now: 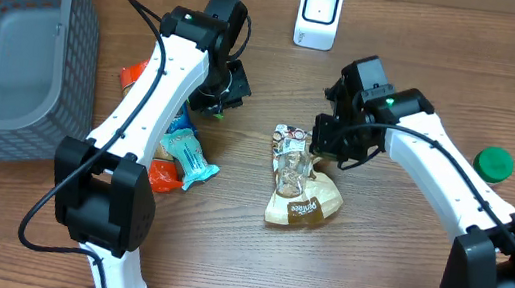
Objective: Scan the item barcode
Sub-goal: 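Lift the bread bag upright with the right gripper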
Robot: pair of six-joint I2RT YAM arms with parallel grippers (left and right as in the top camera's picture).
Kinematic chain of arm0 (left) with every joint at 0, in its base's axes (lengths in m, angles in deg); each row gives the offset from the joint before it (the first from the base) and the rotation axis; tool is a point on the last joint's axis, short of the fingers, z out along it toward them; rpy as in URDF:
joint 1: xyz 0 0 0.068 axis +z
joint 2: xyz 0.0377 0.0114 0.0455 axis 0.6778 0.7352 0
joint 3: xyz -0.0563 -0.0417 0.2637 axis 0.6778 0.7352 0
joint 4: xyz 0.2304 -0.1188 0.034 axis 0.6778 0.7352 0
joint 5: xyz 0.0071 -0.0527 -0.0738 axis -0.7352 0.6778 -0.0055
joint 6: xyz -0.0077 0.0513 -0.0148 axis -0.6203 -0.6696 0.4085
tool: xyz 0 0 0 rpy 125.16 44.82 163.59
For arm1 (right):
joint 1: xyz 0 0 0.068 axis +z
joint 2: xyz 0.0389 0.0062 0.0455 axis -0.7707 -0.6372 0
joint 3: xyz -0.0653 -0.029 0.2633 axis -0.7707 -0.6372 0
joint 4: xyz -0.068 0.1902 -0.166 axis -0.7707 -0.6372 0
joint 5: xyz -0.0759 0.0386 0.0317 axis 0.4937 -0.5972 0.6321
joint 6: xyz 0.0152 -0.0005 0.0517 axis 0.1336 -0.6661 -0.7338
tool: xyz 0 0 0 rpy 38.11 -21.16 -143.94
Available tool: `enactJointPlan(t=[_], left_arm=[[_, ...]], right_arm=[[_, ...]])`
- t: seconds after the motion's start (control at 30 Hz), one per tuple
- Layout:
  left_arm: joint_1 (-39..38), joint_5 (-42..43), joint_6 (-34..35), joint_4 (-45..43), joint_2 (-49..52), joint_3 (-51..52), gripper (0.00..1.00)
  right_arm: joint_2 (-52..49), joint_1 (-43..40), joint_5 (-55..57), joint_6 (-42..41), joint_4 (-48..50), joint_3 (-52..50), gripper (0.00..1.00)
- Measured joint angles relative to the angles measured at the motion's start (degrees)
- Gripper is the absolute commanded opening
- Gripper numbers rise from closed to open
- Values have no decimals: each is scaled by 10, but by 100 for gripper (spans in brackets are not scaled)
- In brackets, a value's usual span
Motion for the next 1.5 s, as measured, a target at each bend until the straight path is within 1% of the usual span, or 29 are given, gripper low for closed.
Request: enactJointPlan(t=[0.37,0.6,0.83,1.0,1.07,1.13,1.2,1.3,1.37,1.43,1.5], left_arm=[[0,0,0,0,0,0,19],[0,0,0,-5,0,0,19],[-10,0,0,-6,0,0,19],[-11,2,0,-7,0,0,19],[-11,2,0,-9,0,0,19],[-11,2,0,-9,0,0,19],[-11,2,-1,-9,0,0,19],[-11,2,-2,-9,0,0,20],[-11,-2,-3,-9,0,0,20],[-10,-9,-4,-9,0,0,20],[-8,-15,-4,-11,0,0,20]], right_arm=[[0,0,0,-8,104,-95,4],[0,0,15,-8,114,-115,4],[0,0,28,-15,150,-169,4],[0,0,30,-20,157,-189,4],[0,0,25,-19,159,-189,17],[0,0,14,-19,149,-185,26],[0,0,0,-15,127,-173,34],[0,0,-15,-14,83,-132,49],[6,-2,-21,-9,53,-89,56],[16,-8,-25,-8,33,-56,56],[29,-21,-29,-7,29,-33,54]])
